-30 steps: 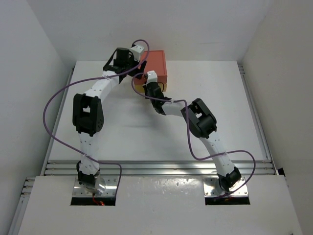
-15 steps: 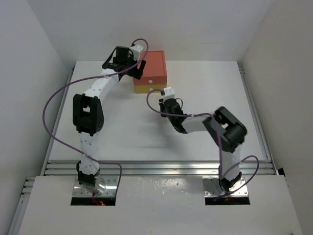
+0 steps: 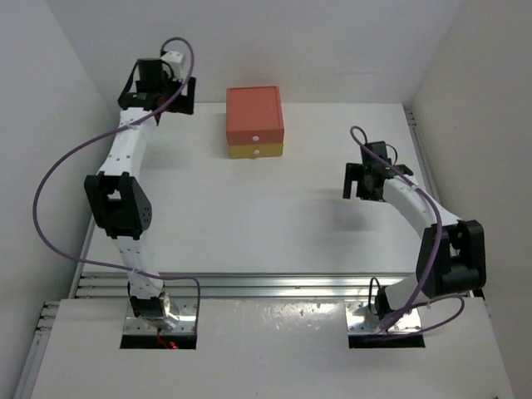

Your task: Organize the makeup

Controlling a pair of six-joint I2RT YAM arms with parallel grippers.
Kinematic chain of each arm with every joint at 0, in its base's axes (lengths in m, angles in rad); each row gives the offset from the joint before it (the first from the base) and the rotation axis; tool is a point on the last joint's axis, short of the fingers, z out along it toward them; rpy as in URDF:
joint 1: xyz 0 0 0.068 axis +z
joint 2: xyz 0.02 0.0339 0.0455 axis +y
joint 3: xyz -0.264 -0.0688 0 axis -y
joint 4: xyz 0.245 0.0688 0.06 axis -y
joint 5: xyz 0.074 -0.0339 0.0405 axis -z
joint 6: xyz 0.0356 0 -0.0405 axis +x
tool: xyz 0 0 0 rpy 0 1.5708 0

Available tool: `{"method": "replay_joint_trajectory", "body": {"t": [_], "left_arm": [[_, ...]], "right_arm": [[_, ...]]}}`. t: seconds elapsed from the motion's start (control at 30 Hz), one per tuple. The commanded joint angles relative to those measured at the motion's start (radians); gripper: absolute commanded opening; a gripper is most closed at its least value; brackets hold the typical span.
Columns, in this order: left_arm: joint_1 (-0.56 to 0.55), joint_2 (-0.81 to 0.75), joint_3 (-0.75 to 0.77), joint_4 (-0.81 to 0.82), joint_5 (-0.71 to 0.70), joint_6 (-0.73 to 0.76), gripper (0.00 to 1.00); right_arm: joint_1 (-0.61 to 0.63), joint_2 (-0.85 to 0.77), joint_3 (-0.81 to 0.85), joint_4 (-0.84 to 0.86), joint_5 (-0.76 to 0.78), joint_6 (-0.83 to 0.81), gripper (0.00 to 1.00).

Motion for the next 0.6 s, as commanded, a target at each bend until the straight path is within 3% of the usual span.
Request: {"method": "replay_joint_trajectory", "body": {"t": [0.0, 0.27, 0.57], "left_arm": [[0.065, -0.099, -0.093, -0.014, -0.121, -0.058, 0.93], [0.102, -0.179, -0.352, 0.004, -0.181, -0.078, 0.93], [0.082, -0.189, -0.386, 0.024, -0.141, -0.088, 0.93]], "right_arm": [[-0.064, -0.056, 0.029, -0.252, -0.111, 0.024, 1.0], [-0.117, -0.092, 0.04, -0.319, -0.106, 0.06, 1.0], [-0.119, -0.174, -0.043, -0.283, -0.182, 0.02, 1.0]]}}
